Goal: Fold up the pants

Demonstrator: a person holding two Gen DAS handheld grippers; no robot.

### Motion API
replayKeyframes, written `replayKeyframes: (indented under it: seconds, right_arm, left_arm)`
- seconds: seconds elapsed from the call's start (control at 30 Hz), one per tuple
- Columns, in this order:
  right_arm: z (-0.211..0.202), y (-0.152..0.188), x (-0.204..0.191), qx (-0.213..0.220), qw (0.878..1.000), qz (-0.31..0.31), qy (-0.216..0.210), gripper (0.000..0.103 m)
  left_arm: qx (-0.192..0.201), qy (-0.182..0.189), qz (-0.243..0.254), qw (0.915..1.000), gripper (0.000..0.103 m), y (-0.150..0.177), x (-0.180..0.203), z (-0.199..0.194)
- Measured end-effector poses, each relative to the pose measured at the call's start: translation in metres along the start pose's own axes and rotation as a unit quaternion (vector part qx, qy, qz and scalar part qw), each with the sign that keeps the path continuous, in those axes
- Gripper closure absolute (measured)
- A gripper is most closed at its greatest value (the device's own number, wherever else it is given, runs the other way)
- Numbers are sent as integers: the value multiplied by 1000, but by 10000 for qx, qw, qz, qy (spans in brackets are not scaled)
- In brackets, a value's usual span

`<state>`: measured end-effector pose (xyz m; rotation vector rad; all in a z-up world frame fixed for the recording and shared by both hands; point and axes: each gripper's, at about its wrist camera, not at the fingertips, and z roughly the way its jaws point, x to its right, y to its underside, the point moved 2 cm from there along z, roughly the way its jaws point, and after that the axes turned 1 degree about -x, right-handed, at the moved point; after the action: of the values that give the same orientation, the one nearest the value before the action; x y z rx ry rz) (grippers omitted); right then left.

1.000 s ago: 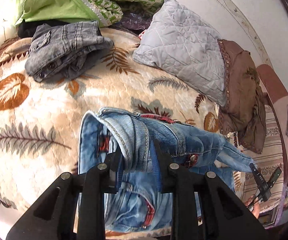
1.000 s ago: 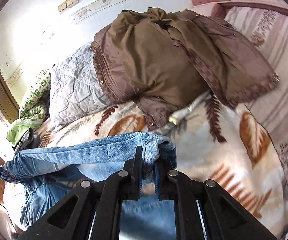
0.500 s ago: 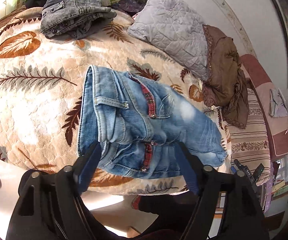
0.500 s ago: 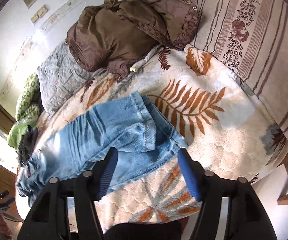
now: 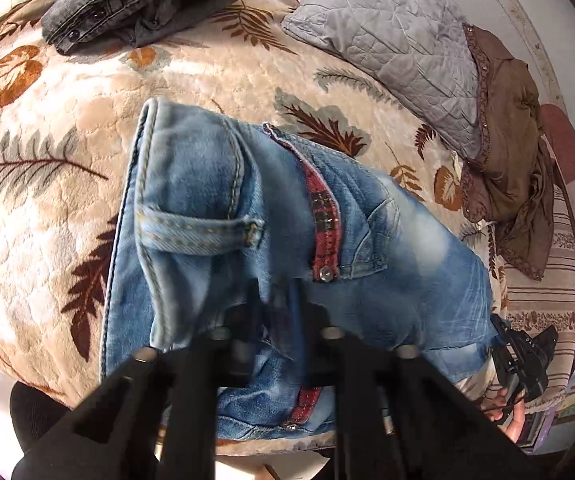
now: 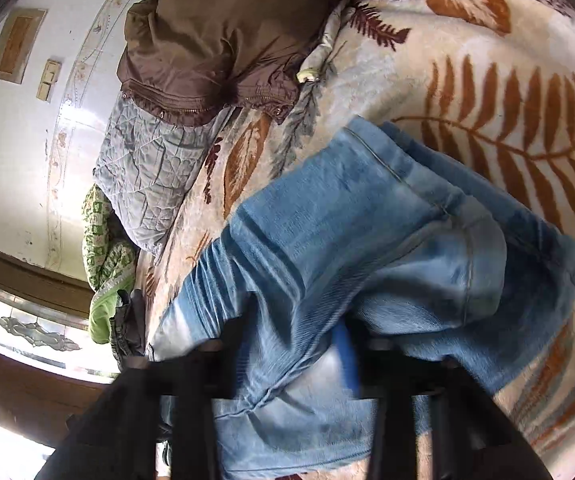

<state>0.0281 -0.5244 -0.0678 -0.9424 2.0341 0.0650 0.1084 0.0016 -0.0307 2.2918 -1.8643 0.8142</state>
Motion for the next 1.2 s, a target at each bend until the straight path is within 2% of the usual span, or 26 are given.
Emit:
replayKeyframes:
  seconds: [0.07,0.13,0.23,0.33,0.4,0.43,0.5,0.57,0.63,0.7,0.77,0.8,0.83,0.87,0.9,0.93,0.97,1.07,1.13,1.2]
  right_arm:
    - [-30,-18,-25,435,9978,-165,-465,100]
    - [-64,-22,-52,726,9925,-531,-828,100]
    - [-96,-4,-61,807,9884,-1028,-771,100]
    - [-88,27,-19,410,9942,-973,-198,100]
    - [-67,48,22,8,9969,-717,308,100]
    - [-58,57,41,-165,9979,-478,416,100]
    - [-49,71,68,-269,9983,-168,492,99]
    - [-55,76,76,-193,9993,42,331,96]
    - [-72,74,73,-57,9993,1,371,90]
    - [-96,69,70,142,9979,-180,601,82]
    - [-122,56,65,491,9947,-361,828,81]
    - [-133,47,61,692,9918,-464,964,77]
    - [-139,37,57,840,9889,-585,1078,71]
    - [-140,27,52,918,9870,-684,1133,57]
    - [-137,17,47,975,9860,-768,1111,50]
    - [-129,7,42,923,9871,-864,978,49]
    - [-116,-2,38,814,9884,-934,882,46]
    - [-71,-23,34,580,9857,-1098,1142,46]
    - [-41,-34,39,367,9838,-1073,1389,46]
    - [-14,-39,42,-11,9816,-1128,1537,49]
  left_arm:
    - [243,318,-133,9991,99,-10,-1,-23]
    - [606,535,-5,9967,99,-9,5,-58]
    - [798,813,132,9934,98,13,0,-93]
    - [488,606,193,9968,98,45,-20,-75]
    - [17,188,51,9998,98,64,-40,-39]
    - [-305,177,-120,9993,98,71,-52,-21]
    - [-692,337,-437,9961,102,82,-69,2]
    - [-772,555,-513,9941,102,87,-73,-2]
    - [-685,791,-128,9944,99,88,-65,-24]
    - [-500,920,478,9934,92,92,-54,-55]
    - [-185,1057,820,9908,70,89,-48,-87]
    - [79,1025,904,9906,60,82,-46,-101]
    - [372,954,934,9904,36,71,-44,-112]
    - [632,857,967,9896,17,58,-42,-117]
    - [803,691,994,9894,16,43,-41,-116]
    - [852,476,933,9908,16,27,-40,-108]
    - [763,371,838,9929,16,11,-41,-95]
    - [36,331,339,9989,16,-25,-54,-42]
    - [-331,332,-21,9989,17,-33,-66,-14]
    - [-477,482,-259,9974,35,-33,-68,0]
